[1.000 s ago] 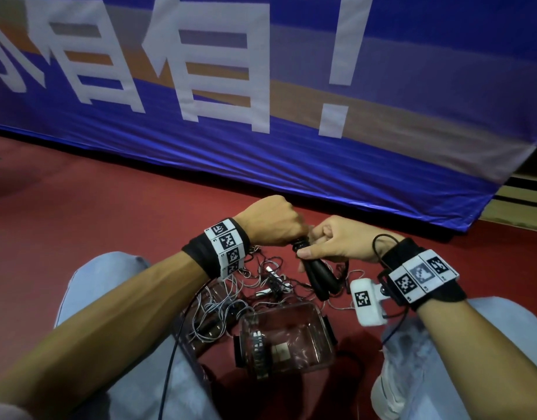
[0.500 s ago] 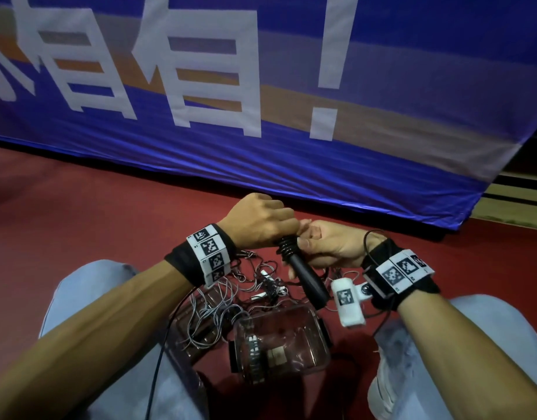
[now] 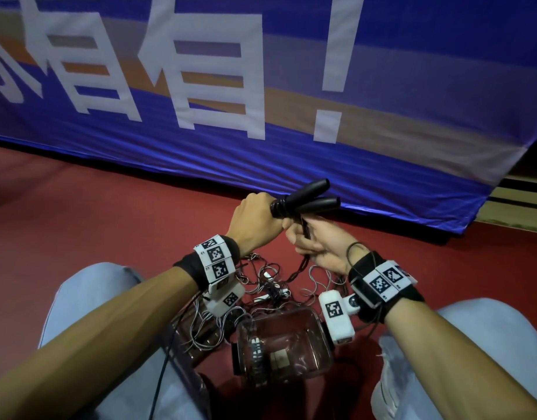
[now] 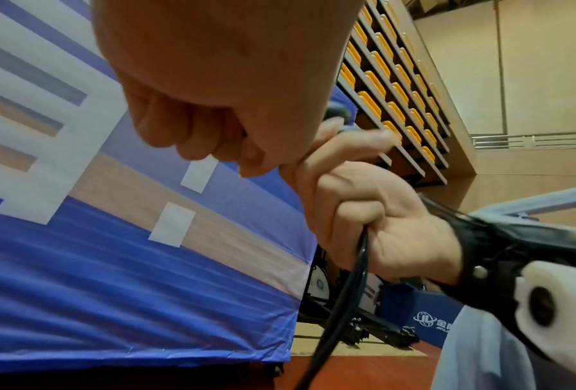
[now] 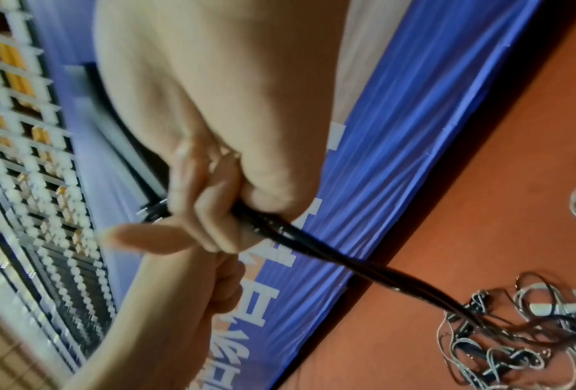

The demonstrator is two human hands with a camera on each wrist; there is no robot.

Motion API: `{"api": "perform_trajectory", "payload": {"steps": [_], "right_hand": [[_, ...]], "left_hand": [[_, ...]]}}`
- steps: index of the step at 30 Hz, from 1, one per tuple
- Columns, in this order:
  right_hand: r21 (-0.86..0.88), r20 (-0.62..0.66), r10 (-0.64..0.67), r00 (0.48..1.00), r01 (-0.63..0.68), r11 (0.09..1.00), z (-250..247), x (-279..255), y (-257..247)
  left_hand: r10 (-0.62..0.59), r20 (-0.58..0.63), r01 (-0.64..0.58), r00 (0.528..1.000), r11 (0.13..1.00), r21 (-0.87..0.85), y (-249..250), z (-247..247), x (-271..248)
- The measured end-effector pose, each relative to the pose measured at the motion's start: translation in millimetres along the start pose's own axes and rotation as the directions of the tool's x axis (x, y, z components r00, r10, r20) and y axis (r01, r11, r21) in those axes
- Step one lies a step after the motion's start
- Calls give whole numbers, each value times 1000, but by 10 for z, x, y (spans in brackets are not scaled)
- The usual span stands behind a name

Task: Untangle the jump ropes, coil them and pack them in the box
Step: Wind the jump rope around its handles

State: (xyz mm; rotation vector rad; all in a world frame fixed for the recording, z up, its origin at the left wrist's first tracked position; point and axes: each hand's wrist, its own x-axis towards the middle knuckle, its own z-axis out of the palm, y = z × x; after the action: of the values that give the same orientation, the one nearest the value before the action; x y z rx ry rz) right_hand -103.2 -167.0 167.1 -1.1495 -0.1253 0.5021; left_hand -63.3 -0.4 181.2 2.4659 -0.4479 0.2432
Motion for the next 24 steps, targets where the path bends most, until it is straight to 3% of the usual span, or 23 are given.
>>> {"api": "perform_trajectory", "payload": {"steps": [4,7,12,15,18,22,24], "right_hand": [[82,-163,64,985,-51,995,88,165,174],[80,-344,101,933,-78,994,113,233,263],[-234,-468,83,880,-214,948,179,222,337],[-565,-482,-9,876,-303,767,82,200,414],[-815,-453,-132,881,-350,463,3,155,429],[-946,-317,-295,902,-280,161,-9,34,391],[-966,-257,-309,916,-248,69,-9,-14,343]], "left_hand": [[-173,87,165,981,982,89,-35,118,24],[-254,156,232,955,962,148,-89,215,54],[-299,248,212,921,921,326,-134,282,94],[-296,248,175,922,892,416,-103,331,82],[-282,245,125,928,853,508,-96,342,88],[-280,327,39,903,810,586,-127,387,69],[-277,385,3,880,815,580,-159,417,61]]}}
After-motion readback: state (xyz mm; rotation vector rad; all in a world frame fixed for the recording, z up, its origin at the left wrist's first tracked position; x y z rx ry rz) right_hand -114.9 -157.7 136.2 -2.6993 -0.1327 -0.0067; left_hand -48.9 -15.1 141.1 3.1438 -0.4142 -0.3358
